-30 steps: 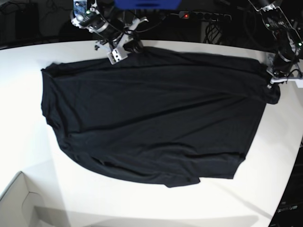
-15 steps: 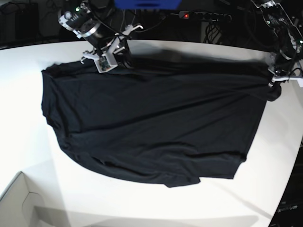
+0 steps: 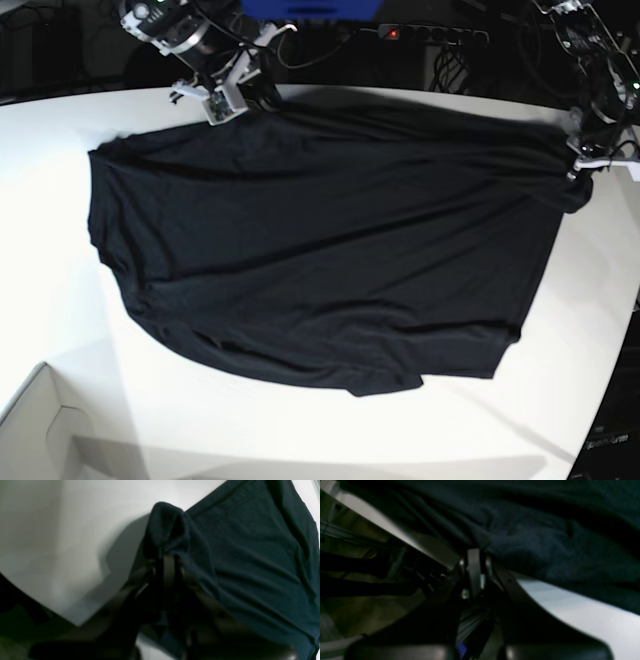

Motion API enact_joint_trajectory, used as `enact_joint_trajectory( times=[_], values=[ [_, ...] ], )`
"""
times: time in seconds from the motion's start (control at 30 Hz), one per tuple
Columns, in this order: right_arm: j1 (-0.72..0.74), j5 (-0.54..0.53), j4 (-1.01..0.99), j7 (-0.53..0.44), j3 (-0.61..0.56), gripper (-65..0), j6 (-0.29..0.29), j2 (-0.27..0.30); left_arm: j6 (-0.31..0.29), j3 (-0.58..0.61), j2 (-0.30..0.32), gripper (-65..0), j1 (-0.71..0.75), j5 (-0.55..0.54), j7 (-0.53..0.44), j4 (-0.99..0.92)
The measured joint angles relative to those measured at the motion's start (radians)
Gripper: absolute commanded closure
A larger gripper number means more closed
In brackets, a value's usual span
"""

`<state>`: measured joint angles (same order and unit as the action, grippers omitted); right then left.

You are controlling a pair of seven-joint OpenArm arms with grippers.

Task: Layout the t-shirt on the table in an organized manner, then fold the t-shirt properly
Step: 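Move the right gripper along the collar edge toward the left gripper and pinch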

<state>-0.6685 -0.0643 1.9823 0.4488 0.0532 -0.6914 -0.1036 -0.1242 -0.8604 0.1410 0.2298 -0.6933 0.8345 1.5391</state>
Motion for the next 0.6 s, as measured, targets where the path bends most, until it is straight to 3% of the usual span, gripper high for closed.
enact_joint_trajectory(
  times=[0.27,0.47,0.6],
  values=[
    [-0.058,0.0,0.0,-0.005,-0.014,0.0,0.0,0.054,0.0,0.0,0.0,-0.1,0.0,0.0,0.0,0.0],
    [-0.092,-0.001,0.003,-0.016,-0.023,0.0,0.008,0.057,0.0,0.0,0.0,-0.1,0.027,0.001,0.001,0.0],
    [-0.097,0.003,0.008,-0.027,-0.079,0.0,0.037,0.105,0.0,0.0,0.001,-0.1,0.029,0.0,0.0,0.0]
  ],
)
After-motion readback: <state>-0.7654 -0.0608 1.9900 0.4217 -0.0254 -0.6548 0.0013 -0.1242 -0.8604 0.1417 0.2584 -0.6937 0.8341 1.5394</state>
